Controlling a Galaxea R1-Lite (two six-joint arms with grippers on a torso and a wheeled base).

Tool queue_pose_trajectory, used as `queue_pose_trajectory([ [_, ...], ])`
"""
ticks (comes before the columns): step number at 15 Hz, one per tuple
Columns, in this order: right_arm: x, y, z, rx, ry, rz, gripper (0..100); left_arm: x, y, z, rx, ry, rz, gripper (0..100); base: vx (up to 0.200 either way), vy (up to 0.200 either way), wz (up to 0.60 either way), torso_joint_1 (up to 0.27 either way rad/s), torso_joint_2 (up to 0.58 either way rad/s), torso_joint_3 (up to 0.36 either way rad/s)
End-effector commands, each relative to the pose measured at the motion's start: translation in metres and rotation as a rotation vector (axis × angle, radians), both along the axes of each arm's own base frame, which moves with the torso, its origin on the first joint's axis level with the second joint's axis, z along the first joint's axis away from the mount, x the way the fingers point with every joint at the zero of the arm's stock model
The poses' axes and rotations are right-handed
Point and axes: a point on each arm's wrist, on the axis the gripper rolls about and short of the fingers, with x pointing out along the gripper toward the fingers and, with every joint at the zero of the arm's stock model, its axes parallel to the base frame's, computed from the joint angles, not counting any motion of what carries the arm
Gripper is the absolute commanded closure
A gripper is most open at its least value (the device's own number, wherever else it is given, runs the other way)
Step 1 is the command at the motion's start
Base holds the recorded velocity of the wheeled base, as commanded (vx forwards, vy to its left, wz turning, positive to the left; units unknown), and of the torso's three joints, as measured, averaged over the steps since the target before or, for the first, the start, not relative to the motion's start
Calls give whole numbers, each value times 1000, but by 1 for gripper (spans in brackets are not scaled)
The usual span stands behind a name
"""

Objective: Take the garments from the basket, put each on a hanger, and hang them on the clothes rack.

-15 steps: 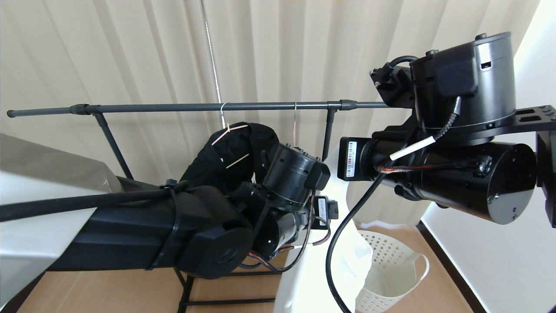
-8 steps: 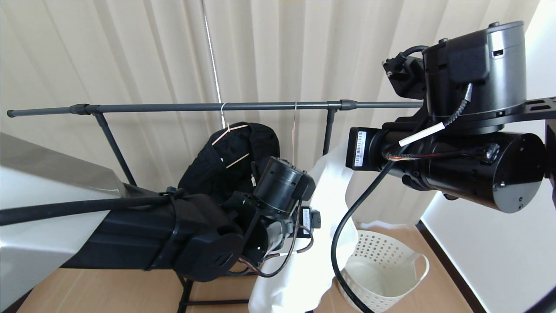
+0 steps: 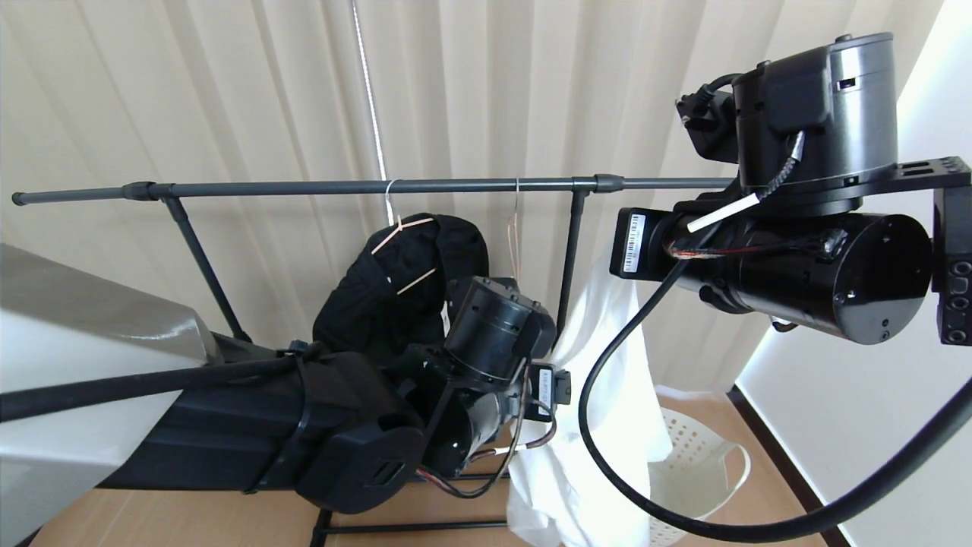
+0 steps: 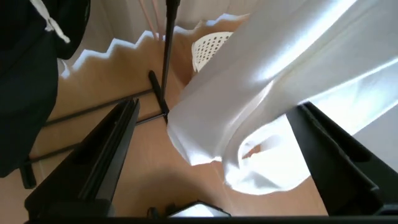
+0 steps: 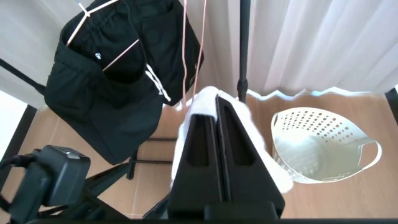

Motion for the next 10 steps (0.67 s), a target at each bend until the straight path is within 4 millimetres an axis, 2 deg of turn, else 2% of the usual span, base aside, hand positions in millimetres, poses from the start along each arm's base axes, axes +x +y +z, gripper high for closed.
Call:
queue_pose_trajectory([
  [1,-3,9,-4,-6,8,28,100,0,-10,-8,7,-13,-29,0,0,0,0,0,0,0],
  [5,-12,11,1,2,-2,52,100,9,-24,-22,17,-26,-30,0,0,0,0,0,0,0],
  [10,-5,-11,9,7,-36,-62,100,-8,6,-39,120,19,22,0,0,0,0,0,0,0],
])
